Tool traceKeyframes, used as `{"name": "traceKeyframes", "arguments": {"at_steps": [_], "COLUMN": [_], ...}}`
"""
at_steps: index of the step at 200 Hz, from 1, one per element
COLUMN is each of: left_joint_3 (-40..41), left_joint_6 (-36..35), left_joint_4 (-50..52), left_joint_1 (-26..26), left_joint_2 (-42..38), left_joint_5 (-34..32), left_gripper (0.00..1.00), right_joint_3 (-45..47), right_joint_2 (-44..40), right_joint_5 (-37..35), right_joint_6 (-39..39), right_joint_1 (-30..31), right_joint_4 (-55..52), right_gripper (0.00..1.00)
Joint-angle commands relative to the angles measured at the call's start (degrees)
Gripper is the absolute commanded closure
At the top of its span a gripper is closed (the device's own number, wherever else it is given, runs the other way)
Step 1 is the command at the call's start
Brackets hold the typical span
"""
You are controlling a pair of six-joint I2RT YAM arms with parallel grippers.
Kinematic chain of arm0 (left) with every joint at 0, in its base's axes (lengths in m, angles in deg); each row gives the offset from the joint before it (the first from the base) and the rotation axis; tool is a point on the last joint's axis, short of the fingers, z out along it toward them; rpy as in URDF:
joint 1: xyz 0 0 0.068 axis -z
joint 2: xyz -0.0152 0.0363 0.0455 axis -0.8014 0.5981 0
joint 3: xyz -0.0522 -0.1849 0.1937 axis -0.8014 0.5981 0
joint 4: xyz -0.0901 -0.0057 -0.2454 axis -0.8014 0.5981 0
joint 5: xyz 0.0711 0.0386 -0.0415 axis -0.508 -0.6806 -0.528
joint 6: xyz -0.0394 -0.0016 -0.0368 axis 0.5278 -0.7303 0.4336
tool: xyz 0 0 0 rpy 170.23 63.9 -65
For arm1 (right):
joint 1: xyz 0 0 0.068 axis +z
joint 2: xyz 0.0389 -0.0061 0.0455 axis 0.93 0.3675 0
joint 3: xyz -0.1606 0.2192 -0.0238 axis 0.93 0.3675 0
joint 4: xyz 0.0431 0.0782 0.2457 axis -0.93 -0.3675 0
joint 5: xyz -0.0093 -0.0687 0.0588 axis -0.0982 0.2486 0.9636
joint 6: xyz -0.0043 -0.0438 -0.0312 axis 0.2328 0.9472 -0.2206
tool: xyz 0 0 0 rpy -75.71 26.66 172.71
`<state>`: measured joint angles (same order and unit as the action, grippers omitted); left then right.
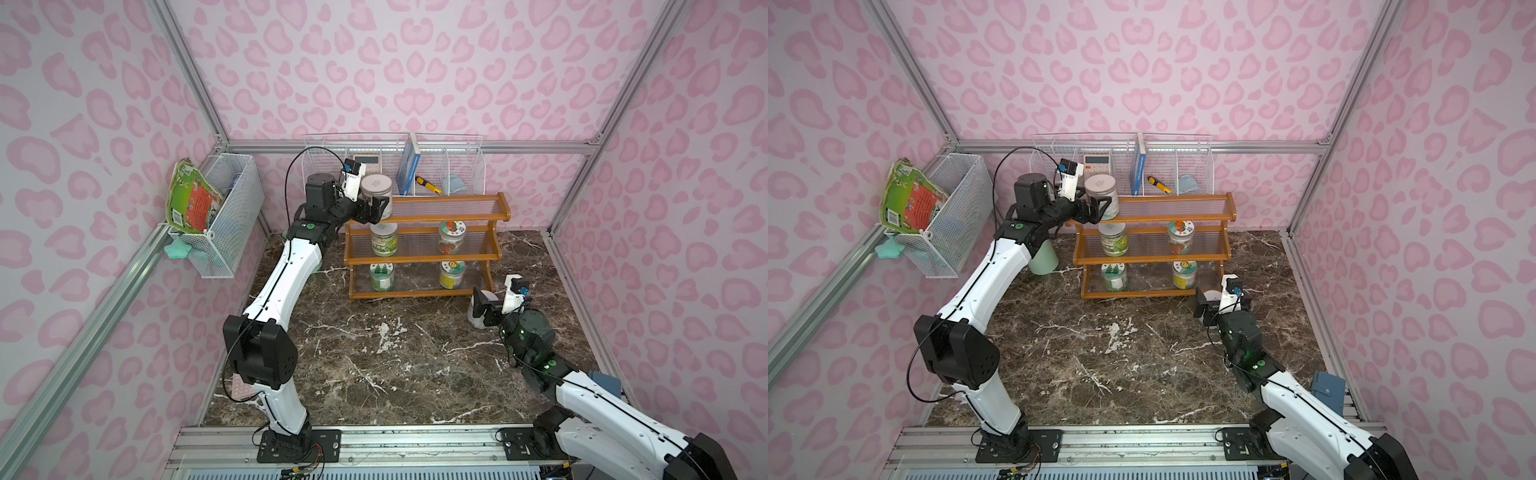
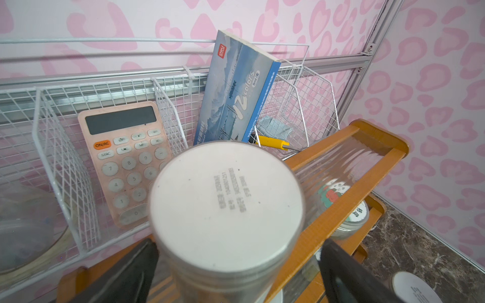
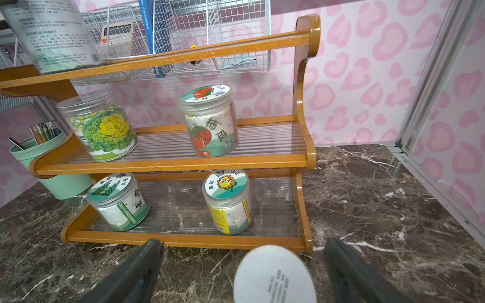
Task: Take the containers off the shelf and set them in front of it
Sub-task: 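Pick up a container from the shelf.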
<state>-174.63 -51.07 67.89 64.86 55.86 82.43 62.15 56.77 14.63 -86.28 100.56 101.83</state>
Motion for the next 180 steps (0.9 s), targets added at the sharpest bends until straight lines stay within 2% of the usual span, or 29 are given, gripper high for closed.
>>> {"name": "traceKeyframes", "arguments": {"at_steps": [1,99,139,180], "left_joint_3": [-1.0,-4.8,-5.9,-5.7], "left_joint_6": [-0.9,-2.0,-1.9,-1.9], "left_joint_4": [-2.1,-3.4,-4.2,-4.6], "left_joint_1": [0.2,1.8,1.9,1.9], "left_joint_2": [0.8,5.7,6.5,5.6], "left_joint_5": [-0.4,-2.6,-3.0,-2.7], "left_gripper": [0.01,0.01,0.09,0.23], "right_joint_3": [-0.5,-1.4,-1.4,-1.5], "right_joint_2": [0.5,1.8,2.0,1.8], "right_joint_5": [0.6,1.3,1.4,1.6], "right_joint_6": [-0.3,-0.2,-0.3,-0.3], "right_joint_1": [-0.1,-0.6,-0.7,-0.7], "right_joint_4": [3.0,3.1,3.1,3.0], "right_gripper": [0.01,0.01,0.01,0.01]}}
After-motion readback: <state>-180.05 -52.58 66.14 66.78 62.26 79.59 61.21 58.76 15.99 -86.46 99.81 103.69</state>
